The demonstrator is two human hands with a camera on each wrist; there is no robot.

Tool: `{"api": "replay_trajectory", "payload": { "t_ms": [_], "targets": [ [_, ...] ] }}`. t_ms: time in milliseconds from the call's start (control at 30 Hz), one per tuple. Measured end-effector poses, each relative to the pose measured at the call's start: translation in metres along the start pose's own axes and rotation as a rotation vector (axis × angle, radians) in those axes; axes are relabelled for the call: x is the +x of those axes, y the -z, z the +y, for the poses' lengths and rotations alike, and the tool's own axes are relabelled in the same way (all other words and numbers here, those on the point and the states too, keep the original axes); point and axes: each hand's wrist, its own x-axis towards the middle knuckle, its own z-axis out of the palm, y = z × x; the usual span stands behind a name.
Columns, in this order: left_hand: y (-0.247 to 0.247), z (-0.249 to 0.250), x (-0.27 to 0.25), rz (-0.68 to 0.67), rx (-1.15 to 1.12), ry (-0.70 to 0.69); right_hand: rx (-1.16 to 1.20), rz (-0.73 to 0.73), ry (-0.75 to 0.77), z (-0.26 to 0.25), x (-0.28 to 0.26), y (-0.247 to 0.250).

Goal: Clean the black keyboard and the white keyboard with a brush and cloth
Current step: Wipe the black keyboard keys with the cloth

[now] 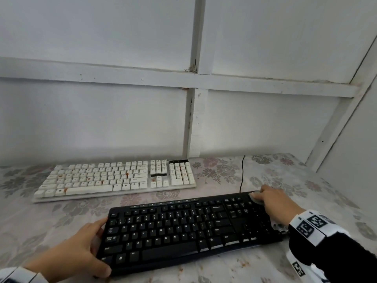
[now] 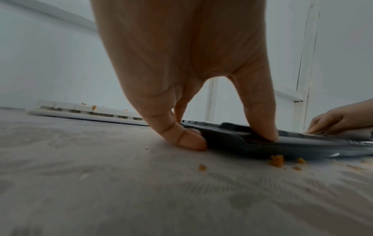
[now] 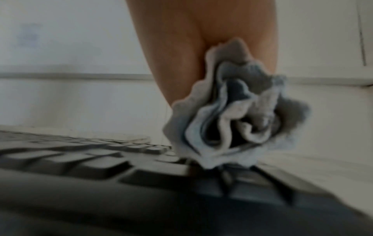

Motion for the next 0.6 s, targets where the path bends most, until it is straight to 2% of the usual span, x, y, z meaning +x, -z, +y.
{"api": "replay_trajectory", "payload": {
  "t_ms": [167, 233, 333, 433, 500, 600],
  "targets": [
    [0.001, 0.001, 0.001, -0.011, -0.014, 0.005, 0.118, 0.005, -0.219, 0.005, 0.000, 0.025],
    [0.002, 0.001, 0.002, -0.019, -0.008, 0.007, 0.114, -0.006, -0.199, 0.005, 0.004, 0.025],
    [0.002, 0.002, -0.001, -0.020, -0.003, 0.012, 0.071, -0.022, -0.026, -0.009, 0.005, 0.013],
    [0.000, 0.005, -0.002, -0.007, -0.027, -0.002, 0.113, -0.011, 0.042, -0.011, 0.001, 0.002],
    [0.000, 0.008, -0.004, -0.023, -0.040, -0.005, 0.030, 0.007, 0.017, 0.001, 0.002, 0.001],
    [0.000, 0.012, -0.006, -0.040, -0.033, -0.005, -0.027, -0.045, -0.117, 0.013, 0.005, 0.011]
  ]
}}
